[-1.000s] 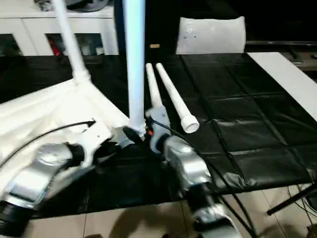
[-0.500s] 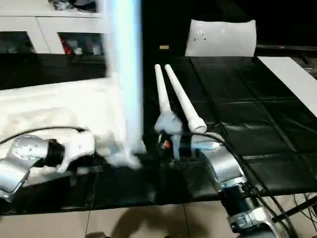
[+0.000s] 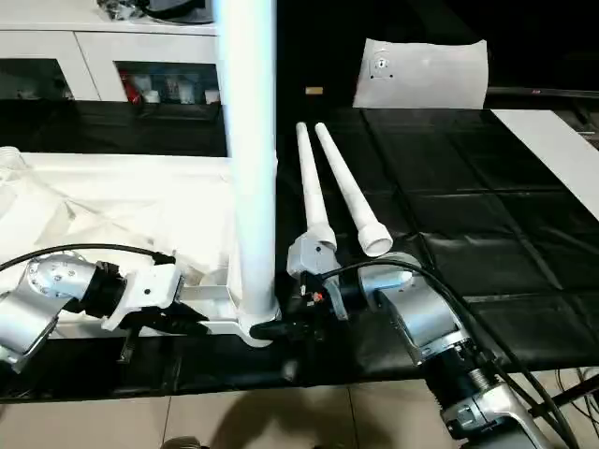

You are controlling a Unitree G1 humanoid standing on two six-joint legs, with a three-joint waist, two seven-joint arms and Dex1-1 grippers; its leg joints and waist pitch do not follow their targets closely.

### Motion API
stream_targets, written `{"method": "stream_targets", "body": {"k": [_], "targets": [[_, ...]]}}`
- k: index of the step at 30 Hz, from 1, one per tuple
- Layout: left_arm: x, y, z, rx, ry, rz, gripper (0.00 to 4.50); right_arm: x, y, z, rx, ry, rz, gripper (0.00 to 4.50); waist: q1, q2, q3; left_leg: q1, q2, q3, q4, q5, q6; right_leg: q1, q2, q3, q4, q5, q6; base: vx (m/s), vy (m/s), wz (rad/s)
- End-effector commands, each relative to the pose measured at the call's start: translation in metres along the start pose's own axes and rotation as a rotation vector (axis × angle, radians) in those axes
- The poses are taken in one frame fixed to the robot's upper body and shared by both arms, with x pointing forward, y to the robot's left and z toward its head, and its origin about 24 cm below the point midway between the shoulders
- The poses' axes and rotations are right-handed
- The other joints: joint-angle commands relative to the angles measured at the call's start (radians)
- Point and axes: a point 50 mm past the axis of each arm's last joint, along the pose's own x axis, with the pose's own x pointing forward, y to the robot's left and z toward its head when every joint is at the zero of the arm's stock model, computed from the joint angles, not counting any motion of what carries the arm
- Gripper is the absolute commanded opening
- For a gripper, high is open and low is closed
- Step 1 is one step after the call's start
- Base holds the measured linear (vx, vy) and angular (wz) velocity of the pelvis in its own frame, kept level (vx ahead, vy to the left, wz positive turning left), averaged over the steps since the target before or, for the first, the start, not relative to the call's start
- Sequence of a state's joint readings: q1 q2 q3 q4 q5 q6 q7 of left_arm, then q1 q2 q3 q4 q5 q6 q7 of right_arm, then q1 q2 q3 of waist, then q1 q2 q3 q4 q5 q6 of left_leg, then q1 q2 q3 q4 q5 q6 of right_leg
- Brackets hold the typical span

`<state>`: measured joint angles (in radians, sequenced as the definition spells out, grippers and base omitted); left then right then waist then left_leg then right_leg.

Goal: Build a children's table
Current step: Rotate leg to tighten

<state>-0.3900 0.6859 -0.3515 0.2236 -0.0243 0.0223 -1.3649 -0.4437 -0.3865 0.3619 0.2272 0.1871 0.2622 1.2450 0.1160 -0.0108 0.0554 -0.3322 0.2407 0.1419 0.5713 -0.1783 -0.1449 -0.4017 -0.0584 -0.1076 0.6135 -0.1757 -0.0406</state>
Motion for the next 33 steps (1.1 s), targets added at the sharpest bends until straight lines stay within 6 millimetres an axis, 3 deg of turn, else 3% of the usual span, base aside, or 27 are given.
{"method": "stream_targets", "body": {"k": [1,4,6,8,9,10,15,19,20,21,23,25,26,27,29,32,33], "targets": [[-0.001,0.003,0.005,0.049,0.02,-0.017,0.0,0.002,-0.003,0.003,0.009,-0.004,0.005,3.56,-0.003,0.004,-0.067,-0.009,-0.016,0.025,-0.055,-0.2,0.039,0.058,-0.062,0.055,-0.085,-0.331,-0.102,0.0,0.0,0.0],[-0.001,0.004,0.004,0.05,0.019,-0.016,0.0,0.004,-0.003,0.003,0.023,-0.016,0.008,3.27,-0.003,0.008,-0.066,-0.007,-0.016,0.024,-0.056,-0.214,0.035,0.058,-0.063,0.053,-0.088,-0.358,-0.096,0.0,0.0,0.0],[-0.001,0.004,0.004,0.051,0.018,-0.015,0.0,0.005,-0.002,0.002,0.041,-0.029,0.014,3.12,-0.003,0.0,-0.067,-0.009,-0.015,0.024,-0.056,-0.201,0.036,0.059,-0.063,0.054,-0.086,-0.342,-0.096,0.0,0.0,0.0],[-0.001,0.005,0.004,0.051,0.018,-0.013,0.0,0.007,-0.002,0.002,0.062,-0.047,0.014,3.12,-0.002,0.009,-0.068,-0.008,-0.014,0.023,-0.056,-0.2,0.036,0.058,-0.063,0.055,-0.083,-0.327,-0.103,0.0,0.0,0.0],[-0.001,0.004,0.004,0.043,0.016,-0.01,0.0,0.008,-0.002,0.001,0.066,-0.052,0.013,2.87,-0.002,0.01,-0.068,-0.007,-0.014,0.023,-0.055,-0.203,0.035,0.057,-0.062,0.055,-0.084,-0.323,-0.106,0.0,0.0,0.0],[-0.002,0.004,0.004,0.035,0.011,-0.006,0.0,0.009,-0.001,0.001,0.075,-0.059,0.011,2.82,-0.004,0.004,-0.068,-0.009,-0.014,0.024,-0.055,-0.202,0.035,0.058,-0.062,0.055,-0.084,-0.32,-0.106,0.0,0.0,0.0],[0.001,0.005,0.004,-0.041,-0.019,0.096,0.0,0.027,-0.001,0.003,0.171,-0.19,-0.083,2.67,-0.005,0.011,-0.067,-0.008,-0.015,0.023,-0.056,-0.213,0.025,0.058,-0.064,0.055,-0.085,-0.336,-0.106,0.0,0.0,0.0],[0.007,0.01,0.01,-0.188,-0.088,0.311,0.0,0.054,-0.004,0.008,0.262,-0.261,-0.223,2.6,-0.024,0.016,-0.062,-0.001,-0.021,0.019,-0.056,-0.26,0.006,0.052,-0.064,0.045,-0.1,-0.454,-0.074,0.0,0.0,0.0],[0.007,0.01,0.01,-0.188,-0.088,0.311,0.0,0.054,-0.004,0.008,0.262,-0.261,-0.223,2.58,-0.024,0.016,-0.062,-0.001,-0.021,0.019,-0.056,-0.26,0.006,0.052,-0.064,0.045,-0.1,-0.454,-0.074,0.0,0.0,0.0],[0.01,0.01,0.013,-0.246,-0.114,0.38,0.0,0.063,-0.006,0.01,0.305,-0.275,-0.271,2.58,-0.033,0.014,-0.061,-0.01,-0.02,0.017,-0.06,-0.255,0.008,0.059,-0.063,0.044,-0.099,-0.442,-0.072,0.0,0.0,0.0],[0.016,0.01,0.02,-0.345,-0.15,0.494,0.0,0.079,-0.008,0.015,0.362,-0.289,-0.342,2.56,-0.053,0.012,-0.062,-0.01,-0.015,0.015,-0.059,-0.251,0.0,0.056,-0.064,0.047,-0.091,-0.403,-0.096,0.0,0.0,0.0],[0.019,0.01,0.024,-0.365,-0.152,0.536,0.0,0.086,-0.009,0.017,0.386,-0.291,-0.368,2.56,-0.061,0.012,-0.063,-0.01,-0.02,0.017,-0.056,-0.244,0.01,0.056,-0.061,0.049,-0.091,-0.396,-0.1,0.0,0.0,0.0],[0.02,0.01,0.024,-0.369,-0.153,0.544,0.0,0.087,-0.009,0.017,0.391,-0.291,-0.373,2.56,-0.064,0.013,-0.064,-0.01,-0.021,0.018,-0.054,-0.235,0.017,0.054,-0.061,0.051,-0.093,-0.38,-0.104,0.0,0.0,0.0],[0.026,0.01,0.031,-0.402,-0.168,0.59,0.0,0.095,-0.009,0.02,0.393,-0.273,-0.408,2.55,-0.065,0.007,-0.065,-0.013,-0.021,0.02,-0.052,-0.216,0.023,0.055,-0.059,0.053,-0.089,-0.355,-0.108,0.0,0.0,0.0],[0.03,0.011,0.036,-0.42,-0.173,0.617,0.0,0.101,-0.008,0.022,0.395,-0.264,-0.421,2.55,-0.064,0.01,-0.065,-0.013,-0.019,0.021,-0.053,-0.2,0.028,0.056,-0.058,0.054,-0.088,-0.333,-0.111,0.0,0.0,0.0],[0.036,0.013,0.044,-0.418,-0.172,0.655,0.0,0.106,-0.009,0.021,0.402,-0.243,-0.475,2.55,-0.062,0.008,-0.064,-0.013,-0.021,0.021,-0.055,-0.199,0.03,0.055,-0.057,0.054,-0.09,-0.337,-0.098,0.0,0.0,0.0],[0.036,0.014,0.044,-0.412,-0.167,0.658,0.0,0.105,-0.009,0.02,0.396,-0.244,-0.483,2.89,-0.061,0.008,-0.063,-0.013,-0.022,0.021,-0.055,-0.209,0.032,0.055,-0.057,0.053,-0.093,-0.347,-0.089,0.0,0.0,0.0]]}}
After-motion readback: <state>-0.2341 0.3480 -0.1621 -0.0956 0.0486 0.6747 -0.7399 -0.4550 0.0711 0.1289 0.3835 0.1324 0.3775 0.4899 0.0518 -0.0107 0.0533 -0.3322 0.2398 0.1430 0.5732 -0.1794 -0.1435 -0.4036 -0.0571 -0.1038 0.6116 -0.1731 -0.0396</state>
